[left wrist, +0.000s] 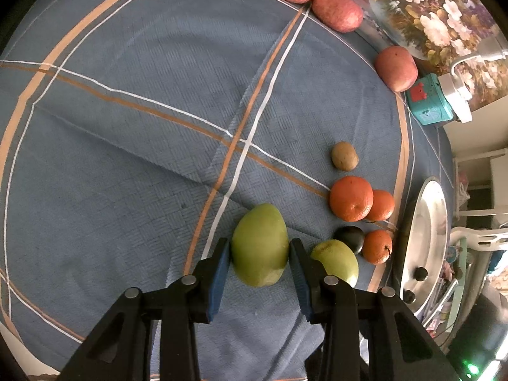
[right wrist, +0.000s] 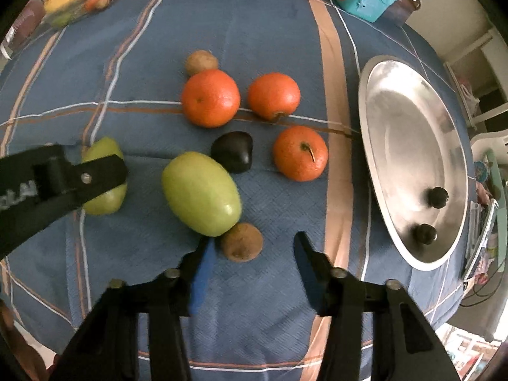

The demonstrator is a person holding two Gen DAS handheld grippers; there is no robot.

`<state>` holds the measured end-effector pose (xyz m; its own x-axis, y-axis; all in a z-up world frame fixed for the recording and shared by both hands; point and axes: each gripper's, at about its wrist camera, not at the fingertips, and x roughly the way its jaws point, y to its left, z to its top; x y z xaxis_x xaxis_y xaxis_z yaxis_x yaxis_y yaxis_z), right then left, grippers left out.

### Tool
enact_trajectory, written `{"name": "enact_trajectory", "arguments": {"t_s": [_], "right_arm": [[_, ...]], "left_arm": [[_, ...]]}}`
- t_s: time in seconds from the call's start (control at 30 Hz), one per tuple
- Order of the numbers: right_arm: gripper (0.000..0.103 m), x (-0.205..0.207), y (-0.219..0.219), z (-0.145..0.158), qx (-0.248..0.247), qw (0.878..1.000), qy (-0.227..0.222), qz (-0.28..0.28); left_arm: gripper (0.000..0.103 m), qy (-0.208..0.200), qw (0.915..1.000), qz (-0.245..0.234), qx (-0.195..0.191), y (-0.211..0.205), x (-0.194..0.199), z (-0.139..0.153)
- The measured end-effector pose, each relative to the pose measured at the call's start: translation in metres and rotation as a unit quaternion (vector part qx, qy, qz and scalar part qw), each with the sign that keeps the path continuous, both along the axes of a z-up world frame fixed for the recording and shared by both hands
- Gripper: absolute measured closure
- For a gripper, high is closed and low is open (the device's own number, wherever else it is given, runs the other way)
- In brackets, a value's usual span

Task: Organize fruits
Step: 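Grasp a brown kiwi with the right tool while the left tool holds the pear, then carry the pear and kiwi over the steel plate and open both tools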

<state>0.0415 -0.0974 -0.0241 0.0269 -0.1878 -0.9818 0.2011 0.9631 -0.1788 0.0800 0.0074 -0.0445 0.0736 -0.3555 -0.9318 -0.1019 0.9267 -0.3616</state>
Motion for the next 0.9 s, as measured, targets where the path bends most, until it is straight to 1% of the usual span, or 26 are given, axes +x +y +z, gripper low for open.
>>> {"name": "enact_trajectory", "arguments": {"t_s": [0.03,0.1,0.2,0.3,0.4,0.47,0.57,0.6,0.7,0.8,0.9], "right_arm": [[0.074,-0.003,-0.001,0.001,0.011,1.000,-0.006,0.002],[0.075,-0.005,0.000,0.004,0.035,0.999,-0.014,0.003],[0.075,0.000,0.002,0.020,0.048,0.998,-0.036,-0.002],[0.075,0.000,-0.001,0.041,0.081,0.994,-0.070,-0.011],[0.075,0.001,-0.005,0.064,0.105,0.988,-0.115,-0.016],[0.075,0.000,-0.007,0.075,0.105,0.985,-0.136,-0.019],[0.075,-0.002,-0.013,0.088,0.100,0.983,-0.153,-0.029],[0.075,-0.003,-0.016,0.088,0.096,0.983,-0.156,-0.032],[0.075,-0.007,-0.027,0.075,0.083,0.983,-0.155,-0.046],[0.075,-0.007,-0.038,0.073,0.087,0.983,-0.150,-0.064],[0.075,-0.010,-0.050,0.076,0.082,0.982,-0.150,-0.075]], "left_arm": [[0.063,0.001,1.0000,0.001,-0.002,0.000,0.000,-0.001],[0.063,0.003,1.0000,0.003,-0.004,0.001,0.000,-0.002],[0.063,0.004,0.9999,0.008,-0.008,0.003,0.000,-0.001],[0.063,0.004,0.9998,0.013,-0.012,0.006,0.000,-0.002],[0.063,0.004,0.9999,0.010,-0.012,0.009,0.002,-0.002],[0.063,0.004,0.9999,0.008,-0.012,0.008,0.003,-0.003],[0.062,0.013,0.9997,0.004,-0.020,0.004,0.003,-0.010],[0.062,0.011,0.9998,0.001,-0.018,0.003,0.003,-0.010],[0.062,0.004,1.0000,-0.002,-0.008,0.001,0.003,-0.008],[0.062,0.000,0.9997,0.016,-0.016,0.006,0.003,-0.006],[0.062,-0.020,0.9992,0.033,-0.011,0.014,0.004,0.006]]}}
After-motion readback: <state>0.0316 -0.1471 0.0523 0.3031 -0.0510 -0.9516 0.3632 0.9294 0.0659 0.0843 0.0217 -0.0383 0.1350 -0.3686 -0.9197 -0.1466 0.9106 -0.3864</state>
